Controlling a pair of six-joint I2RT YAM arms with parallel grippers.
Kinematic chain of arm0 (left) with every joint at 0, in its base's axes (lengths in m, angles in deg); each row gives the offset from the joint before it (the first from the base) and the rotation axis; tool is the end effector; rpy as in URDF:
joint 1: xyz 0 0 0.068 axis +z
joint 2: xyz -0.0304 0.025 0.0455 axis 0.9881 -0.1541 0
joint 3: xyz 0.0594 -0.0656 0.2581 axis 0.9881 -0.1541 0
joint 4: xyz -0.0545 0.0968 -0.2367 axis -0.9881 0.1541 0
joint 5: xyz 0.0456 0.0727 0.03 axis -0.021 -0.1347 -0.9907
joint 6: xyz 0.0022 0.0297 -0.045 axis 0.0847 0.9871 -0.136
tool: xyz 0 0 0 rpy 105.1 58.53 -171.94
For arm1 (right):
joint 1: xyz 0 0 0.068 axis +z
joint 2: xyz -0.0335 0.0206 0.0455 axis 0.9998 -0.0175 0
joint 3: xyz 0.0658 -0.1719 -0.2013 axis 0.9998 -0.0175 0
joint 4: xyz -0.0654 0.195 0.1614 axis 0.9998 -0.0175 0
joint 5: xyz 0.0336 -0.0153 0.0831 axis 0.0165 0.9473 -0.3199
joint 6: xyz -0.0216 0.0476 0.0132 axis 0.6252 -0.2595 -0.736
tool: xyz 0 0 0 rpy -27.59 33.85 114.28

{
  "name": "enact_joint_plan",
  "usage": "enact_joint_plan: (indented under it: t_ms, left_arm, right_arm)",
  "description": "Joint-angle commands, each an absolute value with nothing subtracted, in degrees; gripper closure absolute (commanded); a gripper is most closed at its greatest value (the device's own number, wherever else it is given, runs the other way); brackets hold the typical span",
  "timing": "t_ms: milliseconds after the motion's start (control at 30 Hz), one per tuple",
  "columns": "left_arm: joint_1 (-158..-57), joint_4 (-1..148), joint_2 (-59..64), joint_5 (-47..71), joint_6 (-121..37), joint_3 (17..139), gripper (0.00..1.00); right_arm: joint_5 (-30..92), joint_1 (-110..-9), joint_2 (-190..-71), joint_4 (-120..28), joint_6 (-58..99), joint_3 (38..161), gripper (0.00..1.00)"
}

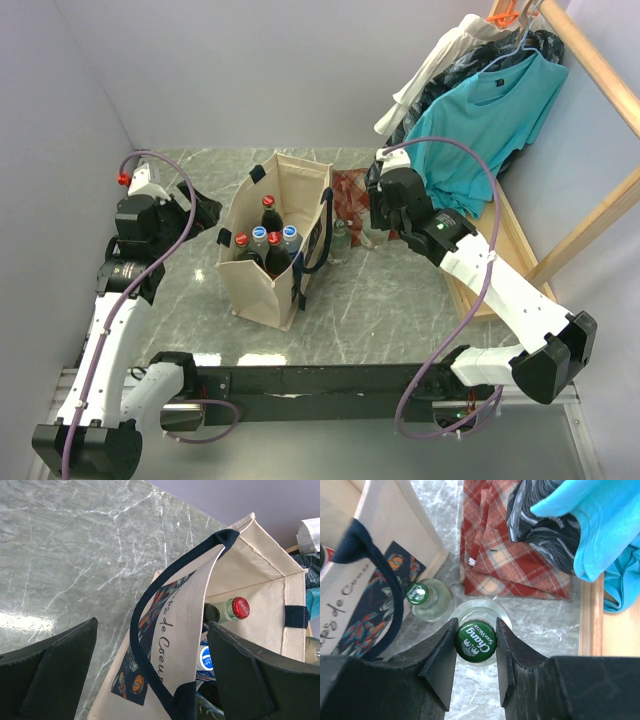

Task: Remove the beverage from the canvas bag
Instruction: Place the drink at the center of the board.

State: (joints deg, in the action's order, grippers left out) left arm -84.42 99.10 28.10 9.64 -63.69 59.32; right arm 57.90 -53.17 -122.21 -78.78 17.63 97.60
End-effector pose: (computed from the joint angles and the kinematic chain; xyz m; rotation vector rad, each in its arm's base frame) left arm 0.1924 -0.0146 0.3548 -0.4430 1.8943 -0.5271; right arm 0.2300 0.1519 0.3741 -0.2880 2.0795 0.1257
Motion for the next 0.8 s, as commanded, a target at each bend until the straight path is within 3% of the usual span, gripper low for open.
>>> enact_joint_plan:
  t_ms: [0,767]
  left_arm:
    - [-84.2,97.5,28.2,9.6,-63.5,59.4,0.04]
    - [-84.2,97.6,29.1,9.1,-64.1,57.8,0.04]
  right_arm:
    - [61.1,-53.9,-120.2,-66.5,16.8,96.6,1.0]
    - [58.5,-55.1,-121.4,-52.3,14.6,84.5,1.0]
